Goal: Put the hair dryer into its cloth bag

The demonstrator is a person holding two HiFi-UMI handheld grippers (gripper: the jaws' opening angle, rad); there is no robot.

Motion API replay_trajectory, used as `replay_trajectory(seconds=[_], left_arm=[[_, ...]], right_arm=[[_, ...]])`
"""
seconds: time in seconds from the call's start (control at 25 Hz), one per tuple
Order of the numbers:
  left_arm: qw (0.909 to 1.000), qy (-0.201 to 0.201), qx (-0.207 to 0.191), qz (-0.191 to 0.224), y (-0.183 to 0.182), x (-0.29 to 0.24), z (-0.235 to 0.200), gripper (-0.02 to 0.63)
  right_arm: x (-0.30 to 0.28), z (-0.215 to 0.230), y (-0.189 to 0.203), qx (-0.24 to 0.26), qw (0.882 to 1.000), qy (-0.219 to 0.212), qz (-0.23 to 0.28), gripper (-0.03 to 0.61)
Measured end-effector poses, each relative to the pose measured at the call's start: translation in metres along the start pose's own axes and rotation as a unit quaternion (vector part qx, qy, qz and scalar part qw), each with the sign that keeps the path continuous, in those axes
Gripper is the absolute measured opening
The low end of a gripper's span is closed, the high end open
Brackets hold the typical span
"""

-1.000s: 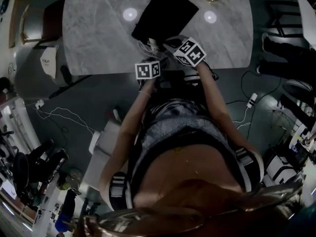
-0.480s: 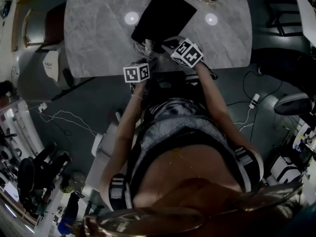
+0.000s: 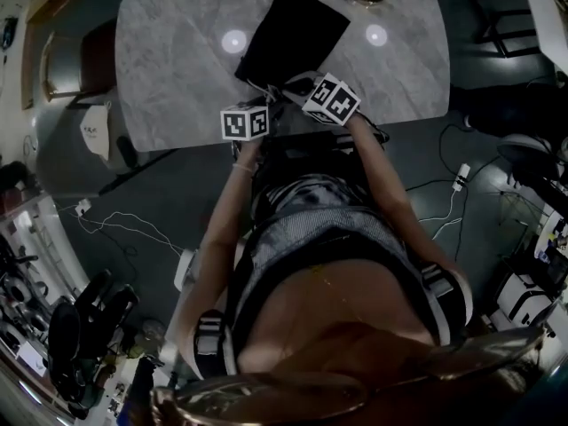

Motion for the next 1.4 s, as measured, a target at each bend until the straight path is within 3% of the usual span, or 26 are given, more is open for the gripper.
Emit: replay_trajectory(seconds=[0.32,0.6,1.4], left_arm=[[0.9998,0.011,-0.015,-0.011,-0.025,-0.007,-0.011,0.144],[0.9996,0.027,0.001,-0.012,-0.035,-0.016,-0.015,0.140],[0.9977,0.048,0.030,0.037,-0.055,-0.050,-0.025,0.130]], right_arm=[[-0.001,0.001,-0.004,-0.011,1.000,0.008,0.004,0.069],[0.000,0.002,-0.008,-0.035,0.999,0.022,0.018,0.069],[0.012,0.002,-0.004,-0.080,0.995,0.046,0.033,0.069]])
Point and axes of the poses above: the fingertips, and each gripper's own axes: x backward along the fingers, z to its right, y out of its underside, the point moved 4 cm from there along x, backward along the fingers, and after that the axes turned 4 degrees about z, right-handed, at the moved point
